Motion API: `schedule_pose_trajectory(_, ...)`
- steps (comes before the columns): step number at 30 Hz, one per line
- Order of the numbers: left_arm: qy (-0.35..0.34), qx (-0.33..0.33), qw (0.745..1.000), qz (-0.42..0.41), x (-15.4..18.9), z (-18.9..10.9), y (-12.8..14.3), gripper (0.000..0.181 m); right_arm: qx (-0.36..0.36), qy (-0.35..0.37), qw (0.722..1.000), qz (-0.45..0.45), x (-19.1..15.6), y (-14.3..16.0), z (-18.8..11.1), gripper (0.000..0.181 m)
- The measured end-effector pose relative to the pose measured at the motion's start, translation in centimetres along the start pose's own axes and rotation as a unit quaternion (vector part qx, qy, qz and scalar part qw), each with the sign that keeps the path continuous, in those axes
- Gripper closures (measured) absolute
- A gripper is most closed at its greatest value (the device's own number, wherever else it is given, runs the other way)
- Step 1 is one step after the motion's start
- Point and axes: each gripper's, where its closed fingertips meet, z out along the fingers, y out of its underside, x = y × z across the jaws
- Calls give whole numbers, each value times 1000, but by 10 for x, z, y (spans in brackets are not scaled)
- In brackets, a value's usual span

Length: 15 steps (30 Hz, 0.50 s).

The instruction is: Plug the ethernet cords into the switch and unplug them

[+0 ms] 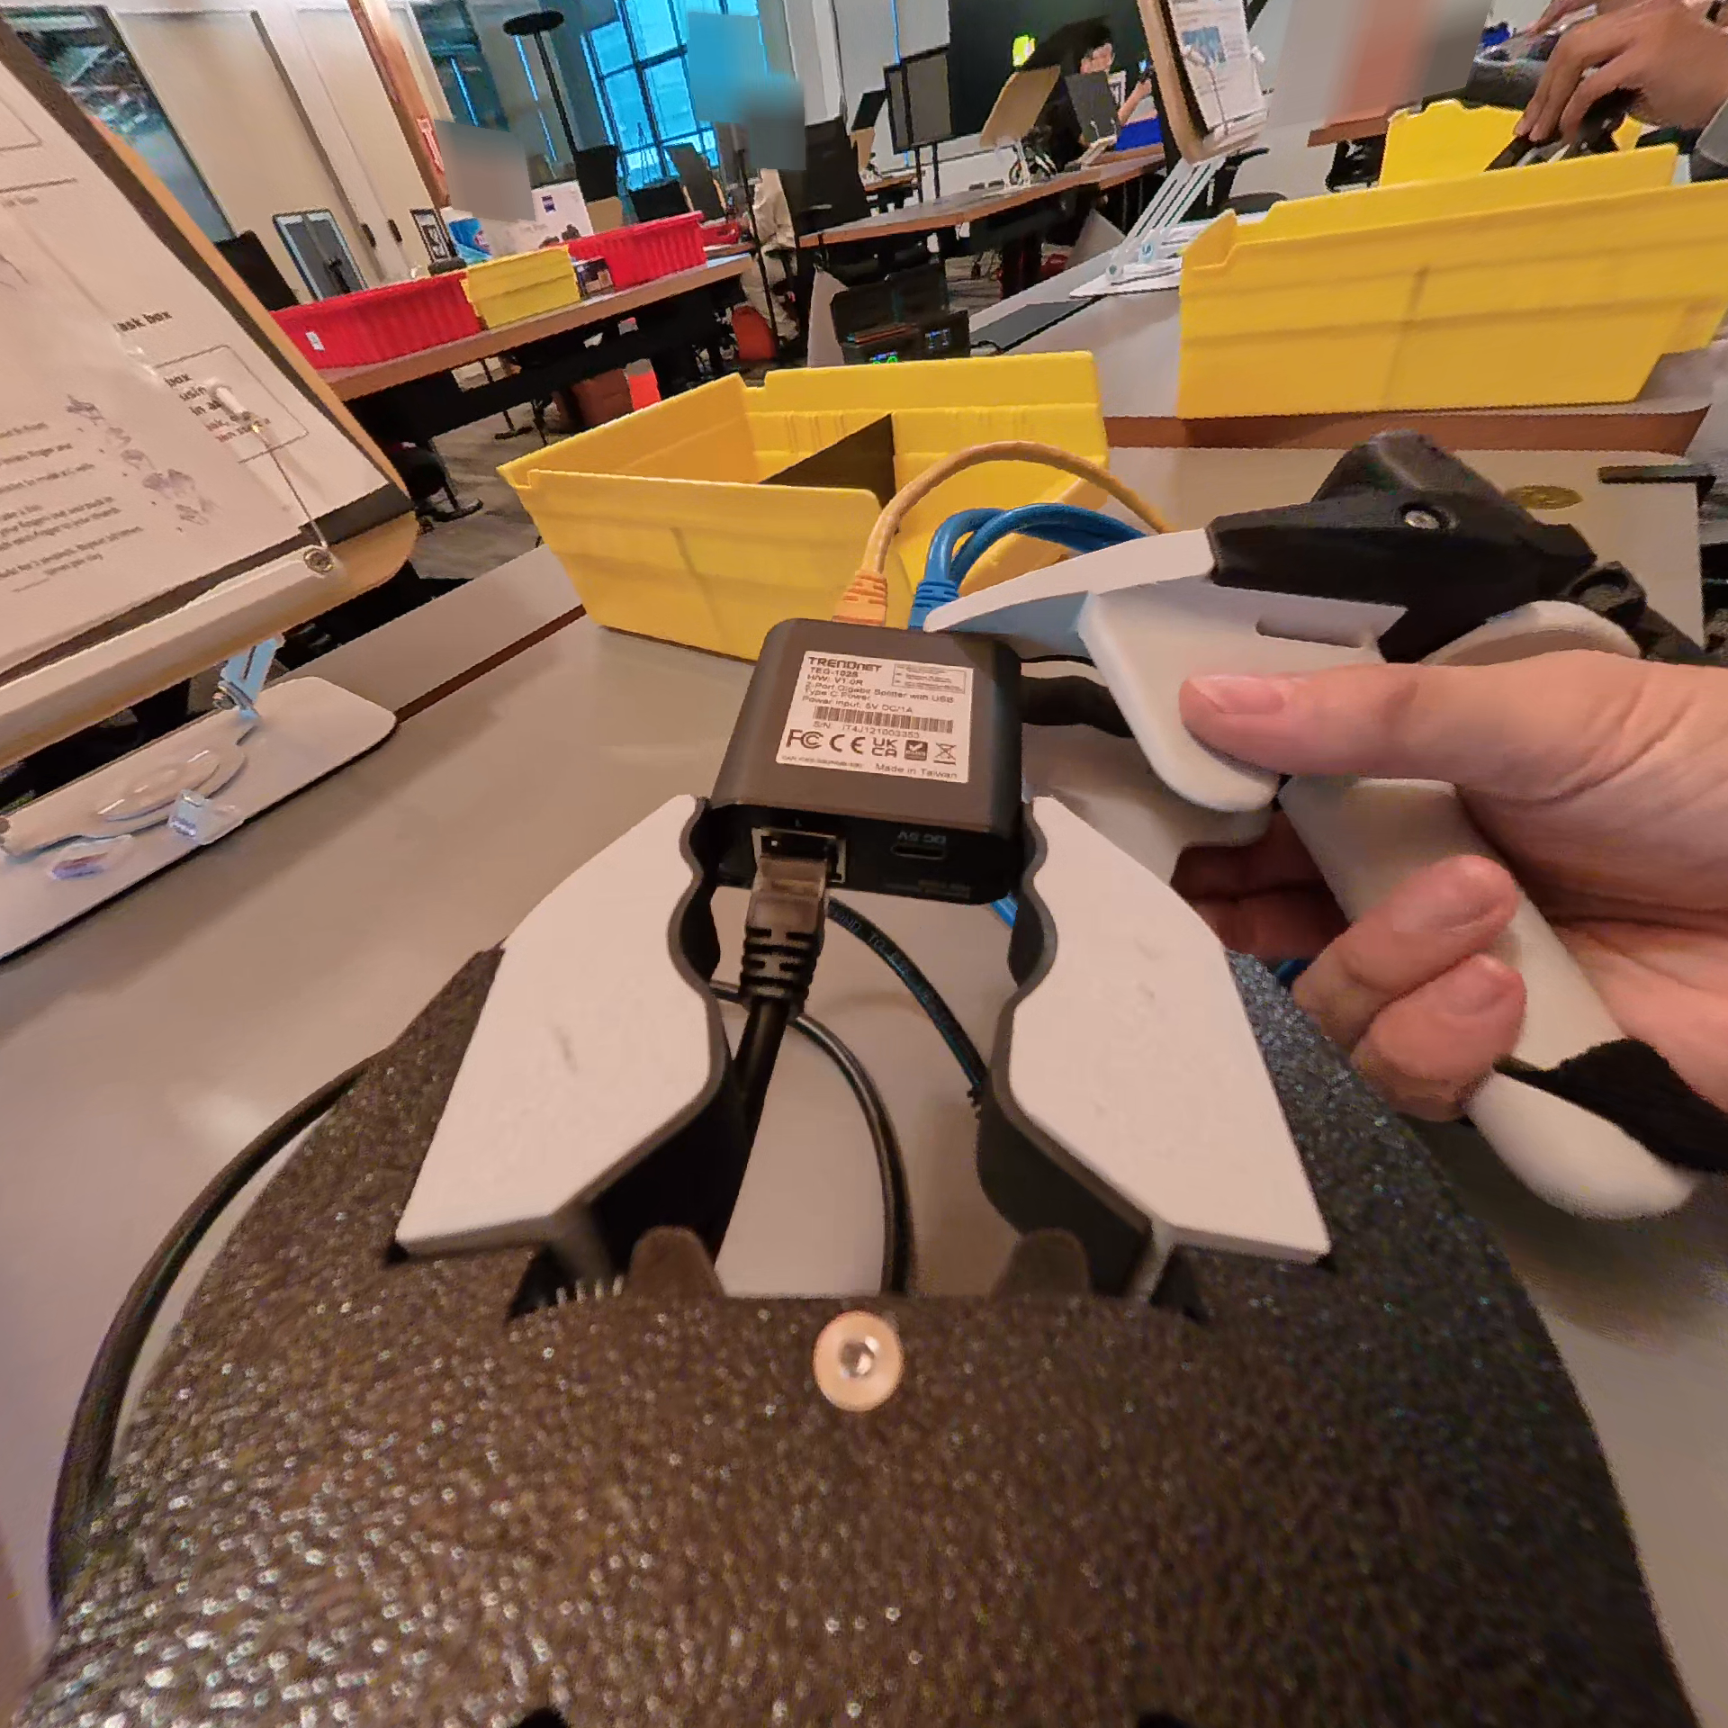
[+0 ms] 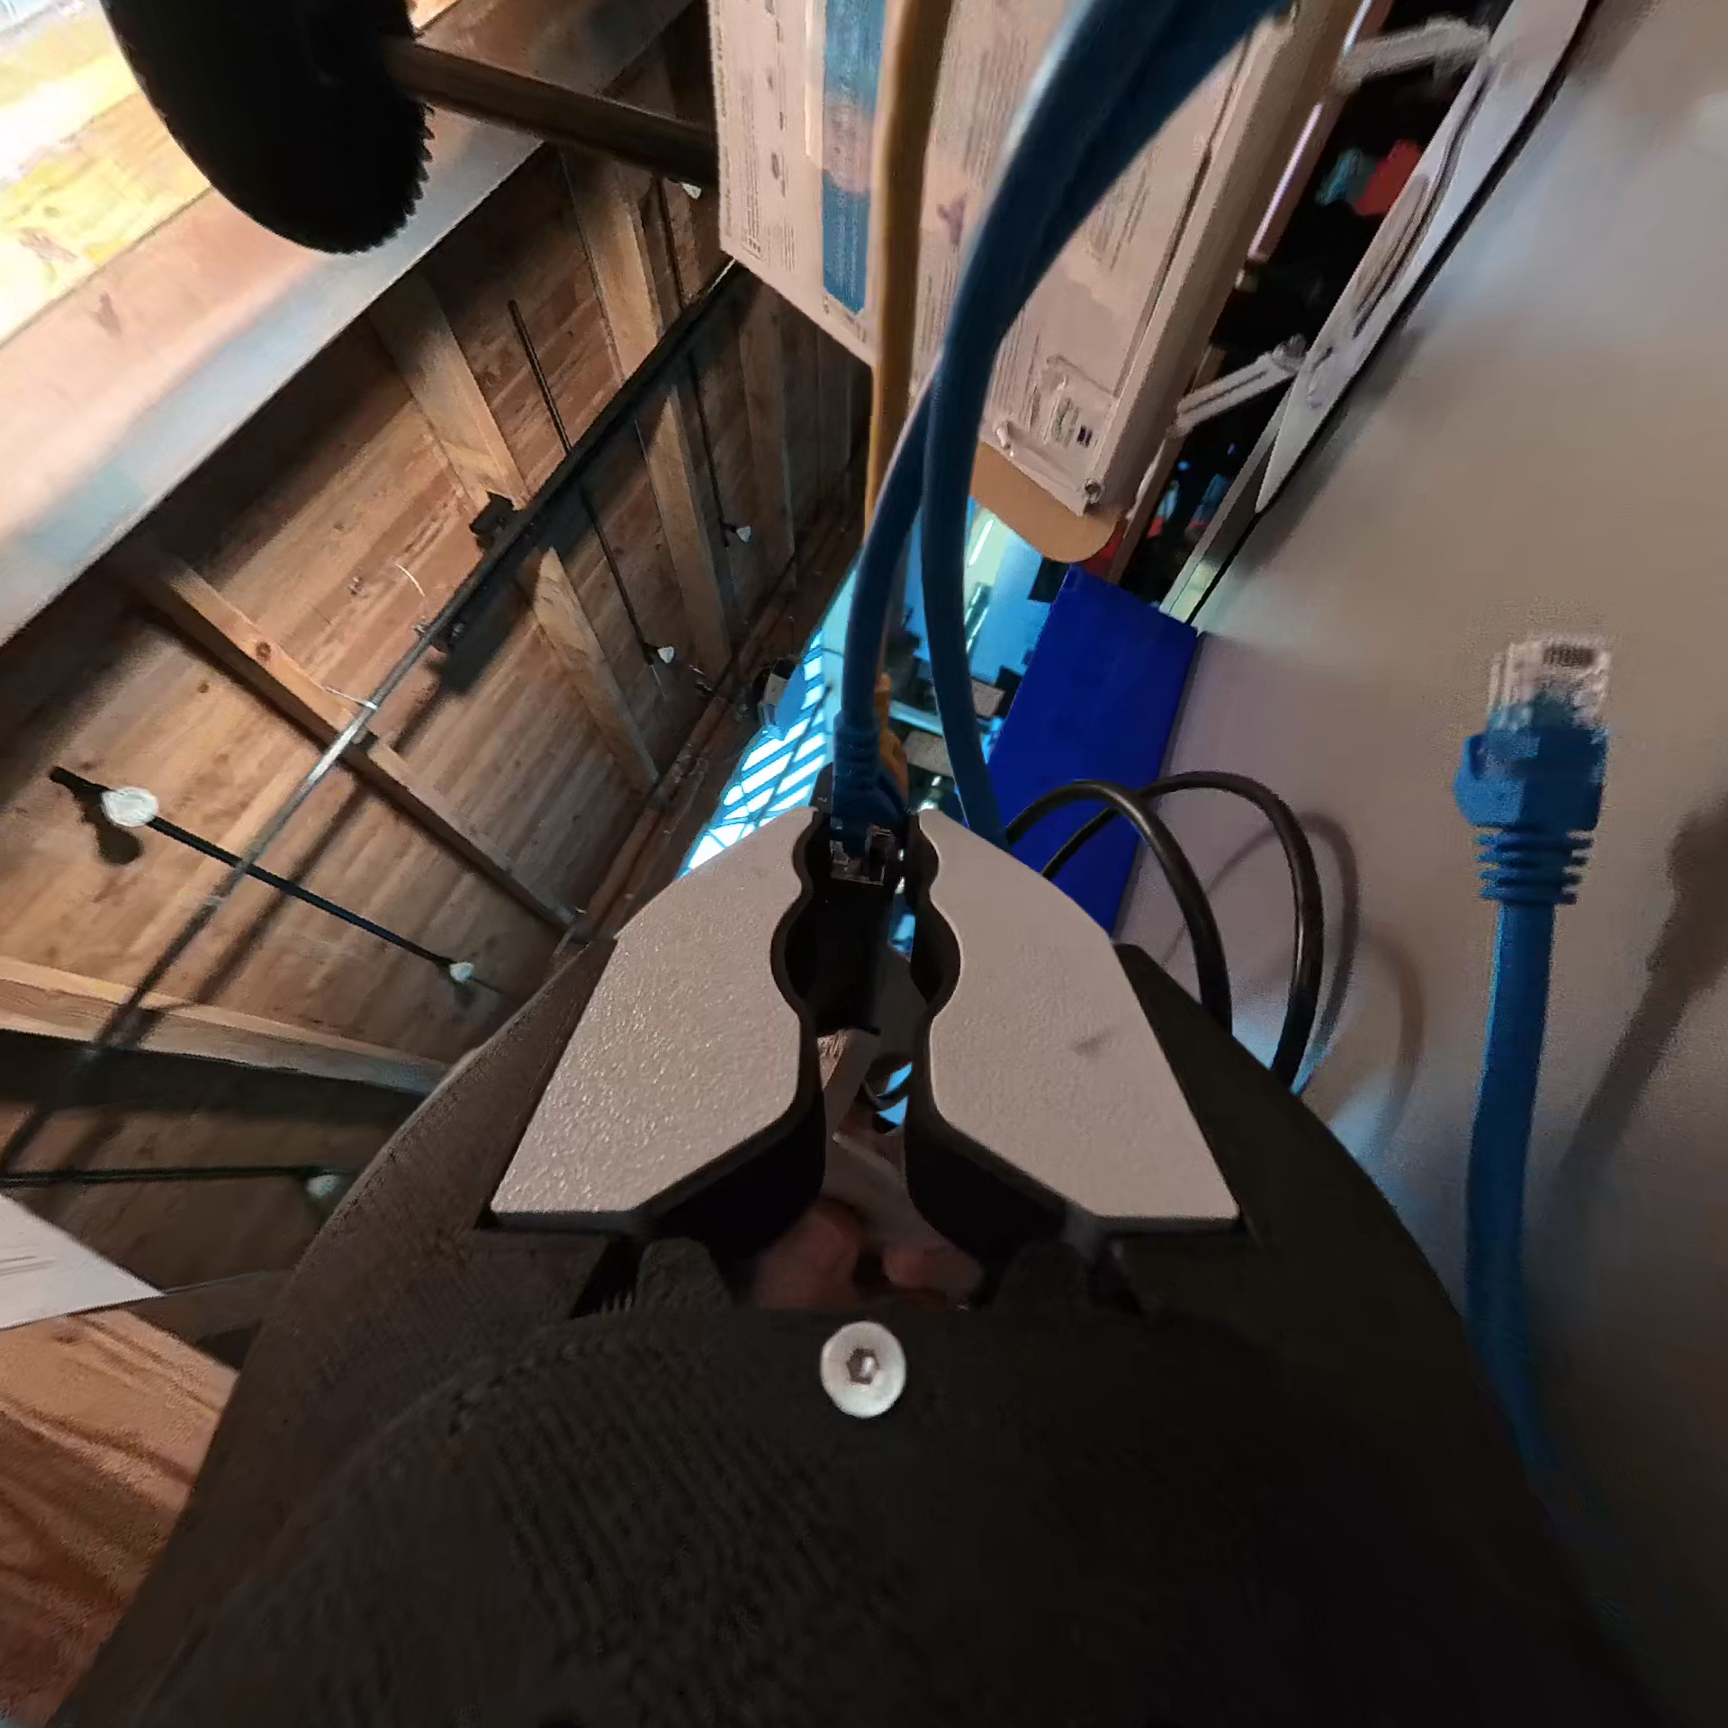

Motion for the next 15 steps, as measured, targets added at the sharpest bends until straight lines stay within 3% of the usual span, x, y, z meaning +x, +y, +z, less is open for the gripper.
schedule_pose_trajectory(8, -31, -4, 999, 44, 3, 20, 0, 121, 8, -9, 1000, -19, 6, -18, -5, 168)
schedule_pose_trajectory(15, -38, 10, 999, 31, 0, 24, 8, 121, -34, -16, 996, -83, 7, -17, -3, 168)
